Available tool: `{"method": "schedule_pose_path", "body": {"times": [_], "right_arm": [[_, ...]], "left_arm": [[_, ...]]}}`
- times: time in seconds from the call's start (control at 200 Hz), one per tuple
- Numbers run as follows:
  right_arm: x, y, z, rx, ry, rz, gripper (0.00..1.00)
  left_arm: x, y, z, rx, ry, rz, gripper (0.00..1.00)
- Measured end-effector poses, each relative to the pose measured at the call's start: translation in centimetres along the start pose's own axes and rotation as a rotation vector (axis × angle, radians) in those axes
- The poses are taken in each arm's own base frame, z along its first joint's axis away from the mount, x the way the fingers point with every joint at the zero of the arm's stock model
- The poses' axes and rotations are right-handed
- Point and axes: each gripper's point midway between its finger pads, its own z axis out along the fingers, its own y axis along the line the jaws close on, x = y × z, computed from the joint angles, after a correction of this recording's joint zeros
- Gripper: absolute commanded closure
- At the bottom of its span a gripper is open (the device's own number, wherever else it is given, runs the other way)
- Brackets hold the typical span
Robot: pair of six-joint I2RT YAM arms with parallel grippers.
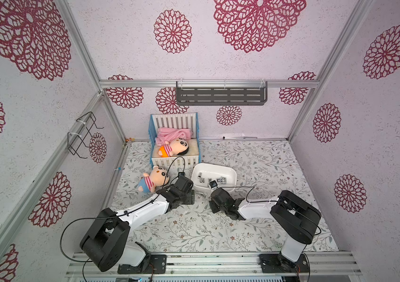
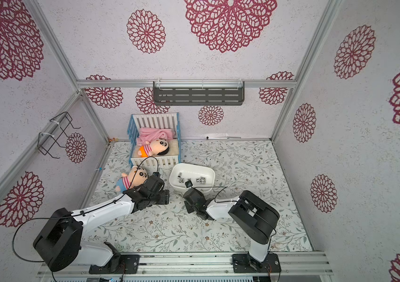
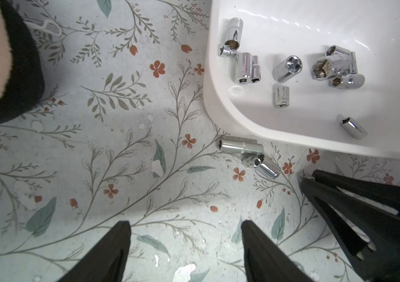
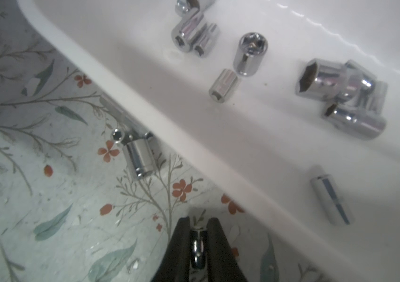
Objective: Put the screws on the desktop into the storage box
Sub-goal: Pick up the screw from the center of the board, then place the screw in the storage box.
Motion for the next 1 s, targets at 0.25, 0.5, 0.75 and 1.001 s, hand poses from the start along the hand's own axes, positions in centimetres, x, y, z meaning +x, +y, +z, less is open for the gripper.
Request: {"method": "schedule_pose_path", "body": {"times": [0.25,0.5,0.75,1.001], "right_arm": [[-0.2,0.4,-4.5,-0.08,-0.015,0.029,0.85],[-7.7,-0.1,-8.5,-0.161,-0.186,0.134,0.84],[-12.5,-5.5,-5.3,-0.025,-0.215,0.205,0.79],[-11.0,-6.8,-2.3,0.017,-0.128,0.219,0.72]], "left_arm": [[0.0,0.0,0.0,0.0,0.0,0.003,0.23],[0.0,0.0,-0.1,0.001,0.0,0.005,0.23],[0.1,0.0,-0.1,0.001,0.002,0.006,0.23],[0.1,0.0,-0.1,0.0,0.002,0.006,0.23]]}}
